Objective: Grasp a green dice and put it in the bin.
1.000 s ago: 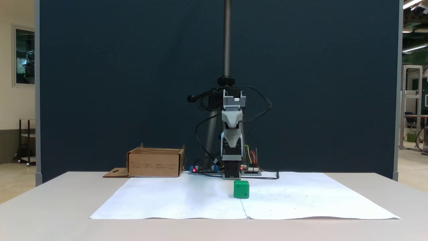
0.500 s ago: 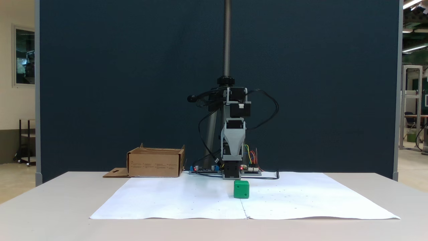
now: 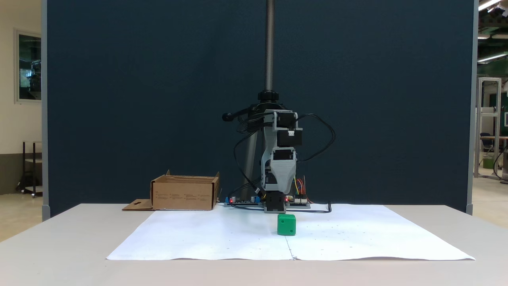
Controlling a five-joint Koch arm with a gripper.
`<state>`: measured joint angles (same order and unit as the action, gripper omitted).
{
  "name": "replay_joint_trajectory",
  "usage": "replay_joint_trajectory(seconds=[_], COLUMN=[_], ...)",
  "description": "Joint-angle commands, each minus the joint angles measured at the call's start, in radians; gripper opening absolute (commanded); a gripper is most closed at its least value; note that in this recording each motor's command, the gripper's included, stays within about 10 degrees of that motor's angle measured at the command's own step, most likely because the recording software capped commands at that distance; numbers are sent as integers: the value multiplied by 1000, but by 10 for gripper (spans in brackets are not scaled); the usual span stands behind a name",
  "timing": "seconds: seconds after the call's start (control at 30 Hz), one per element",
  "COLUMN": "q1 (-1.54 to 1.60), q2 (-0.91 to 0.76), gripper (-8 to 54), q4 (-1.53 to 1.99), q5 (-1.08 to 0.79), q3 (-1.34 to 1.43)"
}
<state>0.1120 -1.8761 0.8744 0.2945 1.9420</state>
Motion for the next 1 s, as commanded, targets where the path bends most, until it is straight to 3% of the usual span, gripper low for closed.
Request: replay_joint_trajectory(seconds=[0.0,0.67,0.97], q1=[25,31,12], q2=[-34,129,176], gripper=[435,423,417], q4=[-63,-216,-227], q5=[92,94,-184], q3=[0,26,32])
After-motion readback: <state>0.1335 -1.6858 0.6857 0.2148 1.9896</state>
